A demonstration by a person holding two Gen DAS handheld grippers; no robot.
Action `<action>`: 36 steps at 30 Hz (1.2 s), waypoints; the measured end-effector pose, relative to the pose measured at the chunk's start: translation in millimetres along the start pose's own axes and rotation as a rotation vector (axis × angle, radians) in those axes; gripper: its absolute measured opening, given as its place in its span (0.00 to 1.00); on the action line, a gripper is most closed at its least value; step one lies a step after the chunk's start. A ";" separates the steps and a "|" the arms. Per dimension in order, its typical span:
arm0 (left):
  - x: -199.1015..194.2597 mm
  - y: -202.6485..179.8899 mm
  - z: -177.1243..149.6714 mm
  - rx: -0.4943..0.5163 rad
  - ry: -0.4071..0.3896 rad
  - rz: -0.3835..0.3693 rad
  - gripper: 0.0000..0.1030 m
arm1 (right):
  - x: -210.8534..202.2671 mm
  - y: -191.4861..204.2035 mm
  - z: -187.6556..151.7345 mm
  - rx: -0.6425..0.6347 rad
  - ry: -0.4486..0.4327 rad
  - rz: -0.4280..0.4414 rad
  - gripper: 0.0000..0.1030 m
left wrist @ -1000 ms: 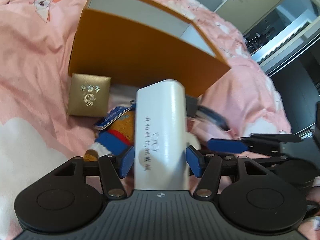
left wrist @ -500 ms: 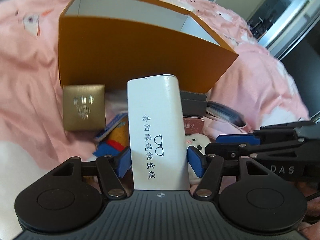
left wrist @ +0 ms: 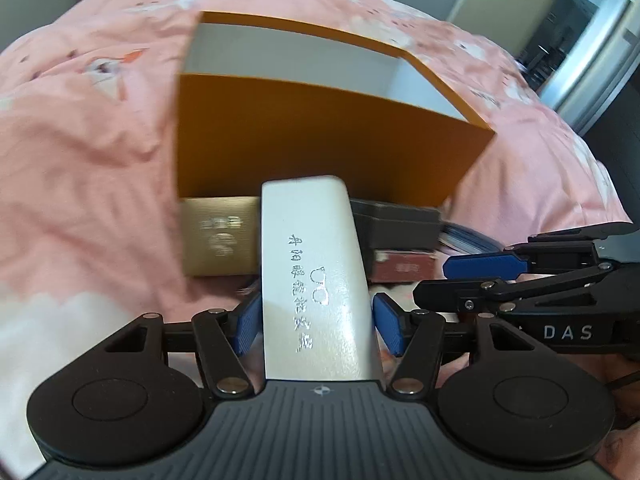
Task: Organize objects
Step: 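Grasp the small gold box with the right gripper while the left holds the glasses case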
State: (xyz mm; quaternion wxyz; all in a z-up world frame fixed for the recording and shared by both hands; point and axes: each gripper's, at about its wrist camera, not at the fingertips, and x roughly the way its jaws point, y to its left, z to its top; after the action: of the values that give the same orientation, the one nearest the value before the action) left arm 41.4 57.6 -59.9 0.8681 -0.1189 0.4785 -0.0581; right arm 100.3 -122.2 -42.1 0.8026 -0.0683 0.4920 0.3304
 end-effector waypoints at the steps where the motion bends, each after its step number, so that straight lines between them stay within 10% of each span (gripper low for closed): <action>1: -3.8 3.9 0.6 -0.009 -0.007 0.012 0.66 | 2.4 5.3 3.9 -0.031 0.000 0.010 0.39; 27: 45.7 0.8 39.3 0.142 0.273 0.123 0.73 | 68.7 7.0 58.3 -0.010 0.098 0.140 0.39; 36: 45.8 14.2 38.9 0.045 0.273 0.119 0.64 | 74.2 0.5 58.6 0.010 0.099 0.197 0.39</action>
State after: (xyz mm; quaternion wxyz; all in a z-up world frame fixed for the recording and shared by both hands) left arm 98.6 67.3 -81.0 0.7992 -0.0620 0.5969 -0.0331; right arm 165.7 -62.0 -74.3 0.7413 -0.0318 0.5369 0.4015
